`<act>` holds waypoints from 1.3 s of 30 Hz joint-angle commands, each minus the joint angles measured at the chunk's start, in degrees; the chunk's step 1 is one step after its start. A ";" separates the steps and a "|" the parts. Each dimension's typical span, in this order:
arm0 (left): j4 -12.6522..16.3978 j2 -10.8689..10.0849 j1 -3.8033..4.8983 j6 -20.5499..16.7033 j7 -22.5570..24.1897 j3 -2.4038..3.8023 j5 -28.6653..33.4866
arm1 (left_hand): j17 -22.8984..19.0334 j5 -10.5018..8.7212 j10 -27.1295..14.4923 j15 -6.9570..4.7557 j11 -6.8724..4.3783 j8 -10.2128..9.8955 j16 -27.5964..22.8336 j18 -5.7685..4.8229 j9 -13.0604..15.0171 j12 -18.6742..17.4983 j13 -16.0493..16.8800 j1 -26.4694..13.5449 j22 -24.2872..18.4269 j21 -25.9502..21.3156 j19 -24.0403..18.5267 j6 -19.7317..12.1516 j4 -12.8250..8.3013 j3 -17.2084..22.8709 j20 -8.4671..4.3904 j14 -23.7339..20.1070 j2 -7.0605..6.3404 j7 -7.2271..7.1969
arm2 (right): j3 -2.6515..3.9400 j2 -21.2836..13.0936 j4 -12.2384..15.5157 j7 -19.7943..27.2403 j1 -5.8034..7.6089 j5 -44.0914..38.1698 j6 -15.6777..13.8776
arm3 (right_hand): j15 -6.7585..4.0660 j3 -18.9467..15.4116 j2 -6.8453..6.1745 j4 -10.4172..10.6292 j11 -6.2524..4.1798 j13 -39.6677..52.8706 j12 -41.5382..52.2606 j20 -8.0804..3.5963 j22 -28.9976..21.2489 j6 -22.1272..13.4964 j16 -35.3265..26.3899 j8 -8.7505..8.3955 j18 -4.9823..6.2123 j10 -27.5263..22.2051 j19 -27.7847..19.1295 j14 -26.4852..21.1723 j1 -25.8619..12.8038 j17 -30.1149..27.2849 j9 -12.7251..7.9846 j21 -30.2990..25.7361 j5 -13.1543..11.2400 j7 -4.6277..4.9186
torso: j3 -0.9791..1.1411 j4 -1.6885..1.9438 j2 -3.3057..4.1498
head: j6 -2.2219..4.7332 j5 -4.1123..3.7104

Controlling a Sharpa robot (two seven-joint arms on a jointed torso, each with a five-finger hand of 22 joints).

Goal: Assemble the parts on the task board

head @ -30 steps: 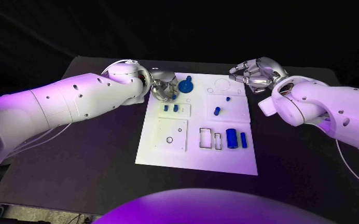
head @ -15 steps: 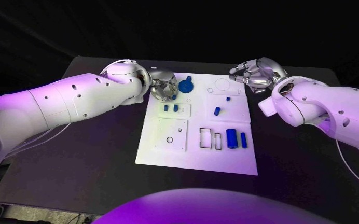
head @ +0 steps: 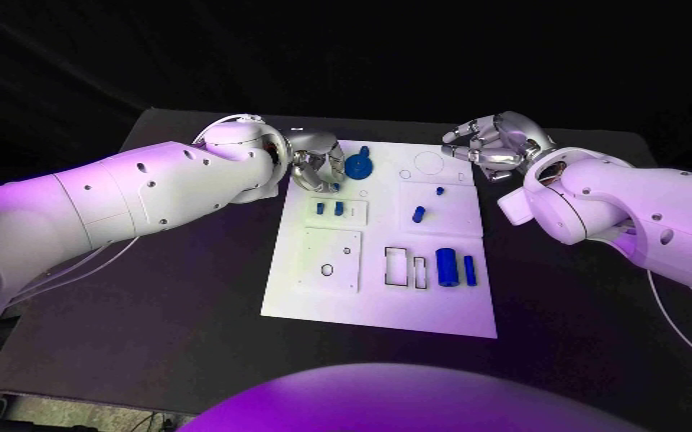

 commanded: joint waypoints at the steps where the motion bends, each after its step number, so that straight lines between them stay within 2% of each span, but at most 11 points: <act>1: 0.20 0.03 0.00 0.45 1.29 0.02 0.80 | -0.30 -0.03 -0.37 -0.05 -0.29 0.40 0.14 0.87 0.20 0.75 0.25 0.43 -0.07 -0.32 -0.21 0.76 0.07 -0.42 0.08 -0.61 0.26 -0.06 | 0.01 0.06 -0.04 0.10 -0.10 -0.09 0.67 | -0.12 -0.04 0.35 0.44 -0.05 -0.06 -0.26 -0.16 8.31 -0.29 -0.14 0.22 0.41 -0.19 1.94 2.96 -0.19 2.73 -0.06 -0.18 0.02 0.10 | 0.03 0.01 0.04 | -0.01 0.00; 10: 0.21 0.10 0.00 1.83 1.27 0.02 1.11 | -0.90 0.00 -0.88 -0.34 -0.66 1.07 0.25 0.88 0.72 2.27 0.69 0.90 0.00 -0.22 -0.35 2.68 -0.07 -0.13 -0.13 -0.97 1.00 0.04 | 0.01 0.09 -0.06 0.11 -0.19 -0.09 0.72 | -0.12 -0.01 0.37 0.54 -0.05 -0.07 -0.25 -0.17 8.32 -0.39 -0.14 0.32 0.41 -0.18 1.95 2.99 -0.13 2.80 -0.11 -0.20 0.03 0.10 | 0.02 -0.03 0.00 | -0.01 -0.01; 30: 0.11 0.14 0.00 2.20 1.05 0.02 1.23 | -1.19 0.00 -0.87 -0.59 -0.91 1.12 0.30 0.90 0.90 3.15 0.89 1.27 0.11 -0.07 -0.38 3.15 -0.30 0.30 -0.37 -1.07 1.41 0.36 | 0.01 0.13 -0.13 0.05 -0.24 -0.09 0.72 | -0.12 -0.01 0.37 0.54 -0.05 -0.07 -0.25 -0.17 8.32 -0.39 -0.14 0.32 0.41 -0.18 1.95 2.99 -0.13 2.80 -0.11 -0.20 0.03 0.10 | 0.00 0.01 0.00 | -0.01 -0.02; 33: 0.11 0.13 0.00 2.06 1.24 0.02 1.51 | -1.30 -0.03 -1.02 -0.57 -0.83 0.63 0.33 0.86 0.78 3.43 0.93 1.16 0.15 0.00 -0.40 2.52 -0.31 0.35 -0.42 -1.08 1.23 0.43 | 0.01 0.14 -0.14 0.05 -0.25 -0.09 0.72 | -0.12 -0.01 0.37 0.54 -0.05 -0.07 -0.25 -0.17 8.32 -0.39 -0.14 0.32 0.41 -0.18 1.95 2.99 -0.13 2.80 -0.11 -0.20 0.03 0.10 | 0.02 0.01 0.01 | -0.01 -0.02; 39: 0.11 0.12 0.00 1.76 1.83 0.02 2.43 | -2.16 -0.05 -2.71 0.24 0.09 -3.07 0.61 0.82 -0.43 4.68 0.91 0.11 0.11 -0.07 -0.65 -2.23 0.20 -0.03 0.25 -1.38 0.07 -0.92 | 0.01 0.18 -0.23 0.04 -0.29 -0.09 0.72 | -0.12 -0.01 0.37 0.54 -0.05 -0.07 -0.25 -0.17 8.32 -0.39 -0.14 0.32 0.41 -0.18 1.95 2.99 -0.13 2.80 -0.11 -0.20 0.03 0.10 | 0.01 0.00 -0.02 | -0.01 -0.02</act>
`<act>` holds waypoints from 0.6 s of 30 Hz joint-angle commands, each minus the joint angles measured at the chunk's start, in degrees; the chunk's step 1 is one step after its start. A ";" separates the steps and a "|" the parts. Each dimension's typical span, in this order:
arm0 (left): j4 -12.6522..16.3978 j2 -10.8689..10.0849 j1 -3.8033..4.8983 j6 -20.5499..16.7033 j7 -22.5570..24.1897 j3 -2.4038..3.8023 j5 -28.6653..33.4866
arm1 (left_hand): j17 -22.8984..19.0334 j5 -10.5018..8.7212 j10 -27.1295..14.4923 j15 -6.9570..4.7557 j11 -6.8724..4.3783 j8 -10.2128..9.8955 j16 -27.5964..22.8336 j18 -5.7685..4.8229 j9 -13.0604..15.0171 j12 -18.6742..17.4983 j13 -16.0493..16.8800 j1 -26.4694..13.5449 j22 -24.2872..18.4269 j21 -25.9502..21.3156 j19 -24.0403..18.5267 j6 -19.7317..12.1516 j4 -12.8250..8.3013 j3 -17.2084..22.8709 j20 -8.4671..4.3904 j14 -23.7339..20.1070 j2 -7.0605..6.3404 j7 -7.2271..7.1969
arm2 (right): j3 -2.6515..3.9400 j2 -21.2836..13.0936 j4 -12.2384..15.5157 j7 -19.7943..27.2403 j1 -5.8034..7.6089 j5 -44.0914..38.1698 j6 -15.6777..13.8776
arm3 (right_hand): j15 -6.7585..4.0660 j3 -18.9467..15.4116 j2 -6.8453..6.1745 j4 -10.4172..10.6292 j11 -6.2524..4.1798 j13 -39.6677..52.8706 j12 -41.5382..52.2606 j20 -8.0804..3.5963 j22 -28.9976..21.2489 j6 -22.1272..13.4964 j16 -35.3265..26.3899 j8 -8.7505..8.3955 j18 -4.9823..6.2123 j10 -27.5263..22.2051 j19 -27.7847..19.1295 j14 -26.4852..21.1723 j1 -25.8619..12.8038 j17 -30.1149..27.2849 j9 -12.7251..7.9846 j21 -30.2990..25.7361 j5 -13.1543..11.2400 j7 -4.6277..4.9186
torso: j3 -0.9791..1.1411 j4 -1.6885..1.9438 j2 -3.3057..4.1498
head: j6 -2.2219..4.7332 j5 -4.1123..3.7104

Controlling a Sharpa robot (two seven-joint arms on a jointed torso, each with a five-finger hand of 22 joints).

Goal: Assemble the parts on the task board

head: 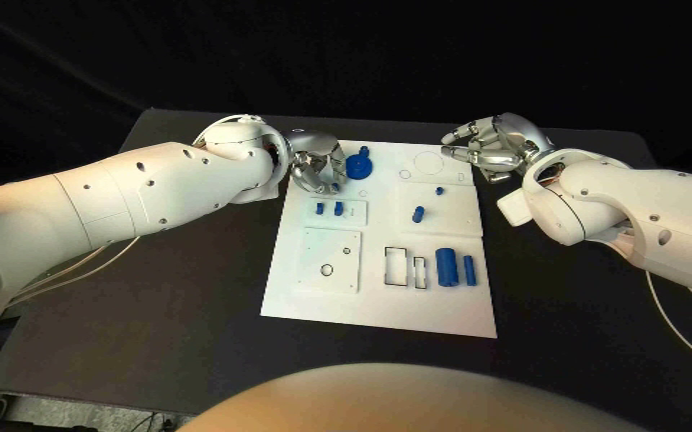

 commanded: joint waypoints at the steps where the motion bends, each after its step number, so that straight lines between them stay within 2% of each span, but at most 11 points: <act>1: 0.09 0.06 0.00 0.46 1.18 0.02 1.19 | -0.25 -0.06 -0.53 0.33 0.09 -0.86 0.30 0.82 -0.34 0.40 0.04 -0.37 -0.02 -0.09 -0.14 -1.17 0.40 -0.28 0.20 -0.34 -0.43 -0.35 | 0.01 0.06 -0.07 0.07 -0.06 -0.10 0.68 | -0.13 -0.01 0.37 0.22 -0.05 -0.07 -0.25 -0.17 8.35 -0.39 -0.14 0.32 0.41 -0.18 1.95 2.99 -0.13 2.81 -0.06 -0.20 0.03 0.10 | 0.00 -0.02 0.01 | -0.01 0.02; 6: 0.11 -0.02 0.00 0.02 1.52 0.02 1.41 | -0.76 -0.09 -1.49 0.47 0.22 -2.00 0.38 0.84 -0.80 0.72 -0.05 -0.67 -0.14 -0.26 -0.23 -2.60 0.63 -1.04 0.37 -0.64 -0.87 -0.67 | 0.01 0.10 -0.13 0.07 -0.09 -0.10 0.69 | -0.13 -0.01 0.37 0.22 -0.05 -0.07 -0.25 -0.17 8.35 -0.39 -0.14 0.32 0.41 -0.18 1.95 2.99 -0.13 2.81 -0.06 -0.20 0.03 0.10 | 0.03 -0.04 0.00 | -0.01 0.02; 18: 0.79 -0.84 -0.03 -2.94 2.96 0.13 3.65 | -0.63 -0.05 -2.41 0.61 0.36 -2.52 0.60 0.84 -1.01 0.91 -0.17 -1.04 -0.27 -0.40 -0.21 -3.09 1.11 -1.99 0.51 -0.56 -0.84 -0.64 | 0.01 0.10 -0.23 0.03 -0.14 -0.10 0.73 | -0.13 0.00 0.36 0.26 -0.06 -0.15 -0.28 -0.18 8.29 -0.42 -0.21 0.41 0.42 -0.23 1.92 2.97 -0.06 2.71 -0.09 -0.28 0.03 0.09 | 0.00 -0.11 -0.01 | -0.01 -0.05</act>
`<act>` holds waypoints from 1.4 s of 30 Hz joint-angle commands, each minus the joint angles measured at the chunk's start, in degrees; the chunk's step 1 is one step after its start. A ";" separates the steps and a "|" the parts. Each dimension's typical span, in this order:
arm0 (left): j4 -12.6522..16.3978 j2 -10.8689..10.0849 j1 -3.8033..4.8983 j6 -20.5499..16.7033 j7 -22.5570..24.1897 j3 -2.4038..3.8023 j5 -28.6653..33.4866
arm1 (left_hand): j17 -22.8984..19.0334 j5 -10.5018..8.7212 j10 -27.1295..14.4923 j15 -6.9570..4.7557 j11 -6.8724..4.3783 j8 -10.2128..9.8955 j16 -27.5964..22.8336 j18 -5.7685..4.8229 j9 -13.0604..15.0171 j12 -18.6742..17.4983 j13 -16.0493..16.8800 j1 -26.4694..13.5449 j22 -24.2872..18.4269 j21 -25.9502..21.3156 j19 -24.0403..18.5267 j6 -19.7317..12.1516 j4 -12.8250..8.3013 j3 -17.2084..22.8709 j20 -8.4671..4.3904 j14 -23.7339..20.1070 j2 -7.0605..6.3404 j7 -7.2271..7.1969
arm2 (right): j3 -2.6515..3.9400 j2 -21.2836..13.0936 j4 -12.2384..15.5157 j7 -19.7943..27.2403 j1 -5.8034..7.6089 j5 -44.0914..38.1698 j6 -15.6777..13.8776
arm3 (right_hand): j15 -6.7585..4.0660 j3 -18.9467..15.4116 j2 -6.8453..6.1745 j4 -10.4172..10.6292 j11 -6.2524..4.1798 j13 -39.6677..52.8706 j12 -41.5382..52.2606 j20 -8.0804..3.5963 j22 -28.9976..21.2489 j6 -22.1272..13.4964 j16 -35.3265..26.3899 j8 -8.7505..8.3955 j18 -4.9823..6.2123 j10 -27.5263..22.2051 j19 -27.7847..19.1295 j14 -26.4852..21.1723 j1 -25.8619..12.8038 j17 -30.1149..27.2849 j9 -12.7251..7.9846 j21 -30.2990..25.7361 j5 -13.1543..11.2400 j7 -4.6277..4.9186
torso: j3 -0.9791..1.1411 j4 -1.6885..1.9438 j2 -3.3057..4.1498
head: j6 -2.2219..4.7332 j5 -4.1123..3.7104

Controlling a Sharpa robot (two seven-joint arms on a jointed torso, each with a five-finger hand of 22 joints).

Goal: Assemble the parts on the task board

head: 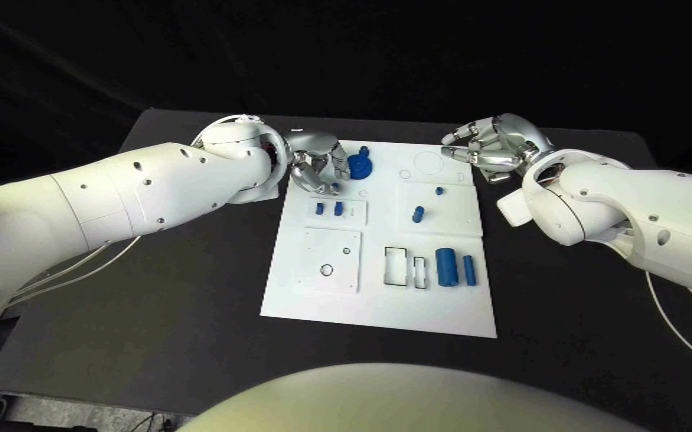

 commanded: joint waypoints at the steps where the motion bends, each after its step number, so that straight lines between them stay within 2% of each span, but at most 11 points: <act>1: 0.60 -0.57 -0.02 -2.84 2.12 0.19 3.41 | 0.18 -0.04 -0.50 0.20 0.09 -0.33 0.43 0.85 -0.06 0.35 -0.06 -0.50 -0.09 -0.25 0.01 -0.25 0.23 -0.46 0.32 -0.08 -0.16 0.19 | 0.01 -0.01 -0.11 0.00 -0.05 -0.13 0.75 | -0.13 0.00 0.36 0.26 -0.06 -0.24 -0.42 -0.18 8.19 -0.43 -0.23 0.20 0.46 -0.38 1.86 2.96 -0.05 2.66 -0.10 -0.40 0.03 0.09 | -0.01 -0.08 -0.02 | -0.01 -0.11; 4: 1.42 -1.73 -0.04 -5.10 3.71 0.65 9.05 | -2.18 0.05 -0.47 0.18 0.06 -0.26 -0.03 0.88 -0.04 0.76 -0.07 -0.32 -0.22 -0.39 0.03 0.26 0.51 -0.53 0.33 -1.18 0.41 0.92 | 0.01 -0.19 -0.25 -0.13 -0.05 -0.88 0.98 | -0.16 0.28 0.32 0.17 -0.07 -4.39 -3.91 -0.19 7.15 -0.55 -0.94 0.28 0.78 -3.94 1.18 2.56 0.26 1.37 -0.15 -1.54 0.08 0.08 | -0.05 -0.11 -0.08 | -0.01 -0.23; 7: 2.80 -3.59 -0.03 -7.00 5.29 1.44 16.77 | -4.29 0.17 -0.32 0.09 -0.02 -0.15 -0.93 0.90 -0.02 1.15 -0.21 0.33 -0.49 -0.81 -0.14 0.96 0.55 -0.06 0.27 -2.41 1.08 1.78 | 0.01 -0.62 -0.27 -0.18 -0.04 -3.02 1.53 | -0.35 1.38 -0.22 0.08 -0.24 -19.38 -17.30 -0.35 4.32 -0.65 -3.54 0.82 1.61 -14.28 -0.67 1.25 0.83 -2.54 -0.22 -4.81 0.06 -0.03 | -0.02 0.00 -0.09 | -0.01 -0.34; 8: 3.35 -4.32 -0.02 -7.36 5.68 1.74 19.05 | -8.47 0.28 -0.15 -0.17 -0.17 -0.04 -2.53 0.87 -0.01 1.24 -0.45 0.76 -0.77 -1.28 -0.46 1.50 0.51 0.62 0.12 -4.73 1.46 2.75 | 0.01 -0.79 -0.26 -0.15 -0.04 -3.92 1.80 | -0.37 1.89 -0.45 -0.11 -0.25 -21.77 -19.92 -0.38 3.71 -0.45 -4.48 1.03 1.78 -15.75 -1.06 0.73 1.14 -3.93 -0.23 -5.56 0.08 -0.05 | -0.01 0.03 -0.13 | 0.00 -0.36; 10: 4.47 -5.85 0.03 -7.72 6.19 2.28 23.75 | -9.98 0.27 -0.53 -0.20 -0.18 -0.28 -4.85 0.88 -0.18 0.91 -1.24 0.97 -1.54 -2.52 -1.01 1.72 0.55 1.52 -0.09 -5.81 1.39 4.04 | 0.01 -1.07 -0.28 -0.08 -0.03 -6.02 2.35 | -0.34 2.84 -0.90 -0.71 -0.25 -24.37 -22.93 -0.39 2.33 0.03 -5.80 1.45 2.17 -16.48 -2.01 -0.15 1.85 -5.67 -0.25 -7.27 0.06 -0.07 | 0.03 0.09 -0.17 | 0.09 -0.40; 17: 6.93 -9.86 0.22 -7.69 6.45 3.06 42.58 | -14.36 0.27 2.78 -0.53 -0.25 -1.03 -14.35 0.87 -0.50 1.23 -3.09 0.51 -5.44 -8.20 -1.61 2.01 1.47 3.05 -0.36 -7.04 1.95 4.34 | 0.02 -1.82 -0.28 -0.03 0.04 -16.43 4.14 | 0.19 5.90 -2.19 -3.12 0.62 -36.06 -37.22 -0.03 2.56 0.36 -8.65 2.16 2.07 -18.94 -1.86 -1.55 3.32 -9.76 -0.45 -7.48 0.03 0.42 | 0.13 0.25 -0.20 | 0.31 -0.41; 23: 8.76 -12.22 0.12 -8.15 7.61 2.98 58.24 | -14.98 0.21 8.65 -1.36 -1.50 0.09 -16.56 0.91 0.45 3.14 -2.76 0.83 -6.71 -9.71 -0.49 4.17 1.35 3.71 -1.05 -5.88 3.74 3.66 | 0.03 -1.89 -0.48 -2.20 0.18 -32.85 7.38 | 0.97 6.78 -3.49 -5.21 1.50 -46.29 -48.43 0.74 3.03 0.46 -7.81 1.69 2.05 -17.45 -1.57 -0.39 3.71 -8.97 -1.36 -7.20 -0.09 0.81 | -0.02 0.13 -0.23 | 0.79 -0.67; 27: 9.81 -13.50 0.01 -7.47 9.07 2.64 64.74 | -14.43 0.20 11.00 -2.30 -2.60 1.06 -16.49 0.90 1.96 6.00 -1.26 1.11 -7.02 -9.83 0.83 5.16 0.61 3.08 -1.83 -4.40 4.86 2.68 | 0.03 -1.57 -0.22 -5.78 0.20 -42.92 10.24 | 0.80 6.70 -4.00 -5.92 1.21 -48.25 -50.14 0.73 3.03 0.88 -7.47 1.31 2.08 -17.09 -1.53 -0.02 4.05 -8.54 -1.81 -7.28 -0.11 0.11 | 0.09 0.14 -0.15 | 1.24 -1.84; 30: 10.36 -14.30 -0.07 -6.88 10.10 2.42 66.67 | -14.32 0.25 10.81 -2.35 -2.73 1.00 -16.62 0.86 2.25 6.46 -0.95 1.13 -7.10 -9.93 0.92 4.85 0.38 2.90 -1.96 -4.44 4.72 2.70 | 0.02 -1.16 0.37 -8.75 0.20 -48.38 12.40 | 0.60 6.30 -4.47 -6.00 1.00 -48.96 -50.59 0.58 3.35 1.38 -7.29 1.25 2.00 -16.72 -1.27 0.18 3.75 -8.31 -1.97 -6.94 -0.15 -0.21 | 0.13 0.13 -0.15 | 1.38 -3.77; 37: 11.17 -15.02 -0.28 -5.34 11.22 2.22 68.14 | -14.22 0.29 10.40 -2.31 -2.67 0.91 -16.85 0.80 2.54 6.76 -0.70 0.99 -7.19 -10.11 0.86 4.51 0.28 2.74 -2.00 -4.64 4.60 2.74 | 0.02 -0.25 1.03 -12.67 0.13 -53.11 15.86 | 0.57 5.88 -4.62 -5.79 0.97 -50.33 -51.40 0.51 3.31 2.59 -7.53 1.17 1.99 -15.98 -1.18 0.33 3.24 -8.74 -2.29 -7.05 -0.10 -0.19 | 0.05 0.14 -0.09 | 1.34 -4.00; 42: 11.84 -15.25 -0.38 -4.58 11.73 2.18 68.64 | -14.11 0.26 10.02 -2.27 -2.60 0.77 -16.92 0.78 2.70 6.89 -0.57 0.90 -7.25 -10.21 0.84 4.16 0.21 2.63 -2.00 -4.71 4.53 2.80 | 0.02 0.71 0.83 -13.80 -0.02 -54.00 16.04 | 0.70 5.86 -4.68 -5.65 1.18 -51.71 -52.53 0.58 3.18 2.84 -7.80 0.51 2.01 -15.40 -1.15 0.39 3.11 -9.17 -2.77 -7.26 -0.04 0.14 | 0.06 0.08 -0.09 | 1.27 -4.18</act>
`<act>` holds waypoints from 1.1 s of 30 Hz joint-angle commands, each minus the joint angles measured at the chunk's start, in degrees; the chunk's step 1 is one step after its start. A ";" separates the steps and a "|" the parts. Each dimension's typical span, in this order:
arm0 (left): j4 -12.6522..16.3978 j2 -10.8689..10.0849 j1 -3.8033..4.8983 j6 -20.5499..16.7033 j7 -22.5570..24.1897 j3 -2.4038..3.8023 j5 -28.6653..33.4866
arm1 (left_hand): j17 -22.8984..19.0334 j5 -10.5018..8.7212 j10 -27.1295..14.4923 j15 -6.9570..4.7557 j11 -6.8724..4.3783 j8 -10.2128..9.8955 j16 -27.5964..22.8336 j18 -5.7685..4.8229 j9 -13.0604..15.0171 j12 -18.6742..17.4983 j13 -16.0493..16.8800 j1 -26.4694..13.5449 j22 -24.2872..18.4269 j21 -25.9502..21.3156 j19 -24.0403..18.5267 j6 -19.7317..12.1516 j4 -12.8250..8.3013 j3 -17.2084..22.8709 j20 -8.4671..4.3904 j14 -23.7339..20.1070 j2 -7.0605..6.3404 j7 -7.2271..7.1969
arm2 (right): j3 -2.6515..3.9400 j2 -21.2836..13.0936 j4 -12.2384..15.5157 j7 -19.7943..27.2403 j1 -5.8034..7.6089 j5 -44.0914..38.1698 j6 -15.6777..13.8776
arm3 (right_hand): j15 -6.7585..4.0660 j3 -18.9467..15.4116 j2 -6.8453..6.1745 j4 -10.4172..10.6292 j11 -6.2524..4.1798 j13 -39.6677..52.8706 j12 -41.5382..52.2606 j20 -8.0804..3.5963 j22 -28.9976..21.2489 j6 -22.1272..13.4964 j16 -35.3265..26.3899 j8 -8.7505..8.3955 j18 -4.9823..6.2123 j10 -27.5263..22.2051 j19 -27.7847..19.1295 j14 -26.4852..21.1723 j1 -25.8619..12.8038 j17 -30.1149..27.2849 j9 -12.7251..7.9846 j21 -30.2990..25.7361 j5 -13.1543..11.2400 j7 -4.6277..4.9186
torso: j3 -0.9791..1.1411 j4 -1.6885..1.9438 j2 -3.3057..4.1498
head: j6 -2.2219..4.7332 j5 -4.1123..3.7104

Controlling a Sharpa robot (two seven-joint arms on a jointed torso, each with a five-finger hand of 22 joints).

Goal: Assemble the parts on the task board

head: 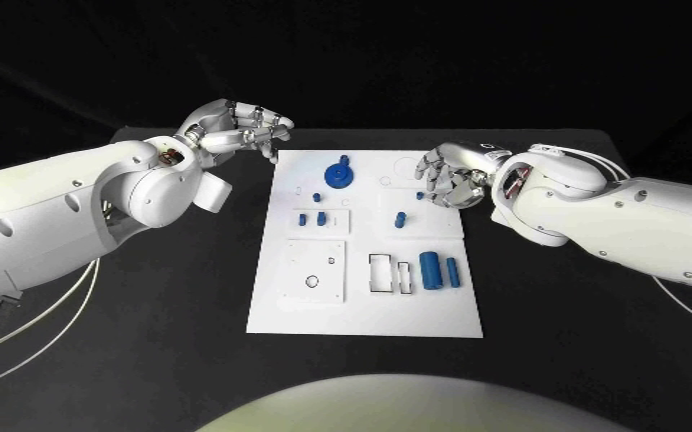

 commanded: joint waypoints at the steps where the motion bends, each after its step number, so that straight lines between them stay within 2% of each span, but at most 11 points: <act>1: 0.53 -0.02 -0.03 2.01 2.29 0.01 2.82 | 0.08 0.25 -0.30 0.11 -0.04 -0.11 -0.27 0.78 0.05 0.20 0.08 -0.33 -0.05 -0.34 0.21 -0.25 -0.40 -0.06 -0.18 0.05 0.28 0.03 | 0.02 0.57 -0.19 -3.51 -0.09 -4.58 2.75 | 0.02 -0.09 -0.24 0.05 0.95 -0.51 -0.55 0.09 3.24 3.49 -0.17 -0.52 0.17 -0.38 0.22 0.70 -0.05 -0.10 -0.17 -0.14 -0.03 0.55 | 0.00 -0.02 0.02 | -0.15 -0.10; 4: 0.80 -0.05 -0.05 2.10 2.54 0.01 2.97 | 0.15 0.27 -0.43 0.12 -0.04 -0.14 -0.29 0.79 0.16 0.31 0.17 -0.27 -0.07 -0.38 0.22 -0.35 -0.51 -0.06 -0.18 0.04 0.31 0.02 | 0.02 1.09 -0.53 -4.06 -0.18 -4.81 2.73 | 0.04 -0.02 -0.05 0.16 1.02 -0.90 -0.87 0.12 3.17 3.66 -0.33 -0.65 0.19 -0.23 0.22 0.66 -0.08 -0.35 -0.28 -0.24 -0.02 0.66 | -0.04 0.09 -0.01 | -0.24 -0.24; 14: 1.26 -0.02 -0.06 2.20 3.11 0.01 3.10 | 0.31 0.27 -0.69 0.09 -0.02 -0.15 -0.36 0.79 0.46 0.60 0.39 -0.02 -0.06 -0.36 0.27 -0.47 -0.95 -0.12 -0.22 -0.01 0.19 0.06 | 0.02 2.42 -1.12 -5.94 -1.23 -6.72 3.11 | 0.15 0.30 0.48 0.26 1.25 -2.48 -2.30 0.21 2.91 5.01 -0.63 -0.73 0.27 -0.29 0.21 0.59 0.12 -0.81 -0.54 -0.60 0.01 0.85 | -0.16 0.04 0.07 | -0.15 -0.87; 17: 1.35 -0.01 -0.06 2.28 3.19 0.01 3.09 | 0.32 0.27 -0.71 0.09 -0.02 -0.14 -0.36 0.79 0.48 0.61 0.40 -0.01 -0.06 -0.36 0.27 -0.47 -0.97 -0.12 -0.23 -0.01 0.19 0.06 | 0.02 2.81 -1.51 -6.13 -1.39 -7.11 3.07 | 0.11 1.12 1.13 0.19 1.22 -3.25 -2.86 0.21 2.64 5.63 -0.97 -0.85 0.36 0.03 0.12 0.48 0.58 -1.38 -0.71 -0.96 0.16 0.77 | -0.12 -0.08 0.05 | -0.10 -0.81; 22: 1.45 0.00 -0.05 2.36 3.21 0.02 3.07 | 0.33 0.27 -0.73 0.10 -0.02 -0.14 -0.36 0.79 0.49 0.62 0.40 0.00 -0.05 -0.36 0.28 -0.46 -0.99 -0.13 -0.23 -0.01 0.19 0.05 | 0.02 3.26 -1.75 -5.85 -1.79 -7.32 3.04 | 0.03 1.93 1.43 0.16 1.09 -3.95 -3.20 0.16 2.49 6.54 -1.19 -0.77 0.41 0.69 0.08 0.42 0.73 -1.73 -0.81 -1.18 0.15 0.59 | -0.05 0.04 0.04 | -0.12 -0.93; 26: 1.51 -0.03 -0.05 2.30 3.19 0.02 3.00 | 0.35 0.26 -0.79 0.10 -0.02 -0.11 -0.37 0.79 0.54 0.63 0.42 0.02 -0.05 -0.35 0.28 -0.44 -1.03 -0.14 -0.23 -0.01 0.18 0.04 | 0.02 3.72 -1.92 -5.58 -2.34 -7.39 3.07 | -0.24 2.54 1.71 0.18 0.73 -4.62 -3.37 -0.02 2.49 7.71 -1.28 -0.53 0.41 1.97 0.13 0.45 0.67 -1.86 -0.82 -1.25 0.08 0.12 | 0.00 0.03 0.01 | -0.18 -0.97; 30: 1.58 -0.06 -0.05 2.25 3.16 0.02 2.91 | 0.38 0.26 -0.88 0.10 -0.01 -0.08 -0.37 0.79 0.61 0.65 0.45 0.07 -0.04 -0.34 0.30 -0.40 -1.11 -0.13 -0.24 -0.01 0.20 0.03 | 0.02 4.11 -2.29 -5.88 -2.69 -7.50 3.63 | -1.10 3.19 2.88 0.00 -0.37 -5.24 -3.01 -0.73 3.04 10.64 -1.33 0.89 0.27 5.20 0.58 0.55 0.92 -1.87 -0.26 -0.66 0.02 -1.09 | 0.01 0.09 -0.01 | -0.24 -1.03; 33: 1.65 -0.09 -0.05 2.24 3.12 0.02 2.72 | 0.38 0.26 -0.88 0.10 -0.01 -0.08 -0.37 0.79 0.61 0.65 0.45 0.07 -0.04 -0.34 0.30 -0.40 -1.11 -0.13 -0.24 -0.01 0.20 0.03 | 0.02 4.35 -2.56 -6.22 -2.94 -7.75 4.11 | -1.43 3.40 3.36 -0.05 -0.73 -5.55 -3.18 -1.10 3.41 11.59 -1.01 1.48 0.15 6.20 0.86 0.78 0.82 -1.31 0.09 -0.26 0.03 -1.46 | 0.02 0.03 -0.02 | -0.21 -0.98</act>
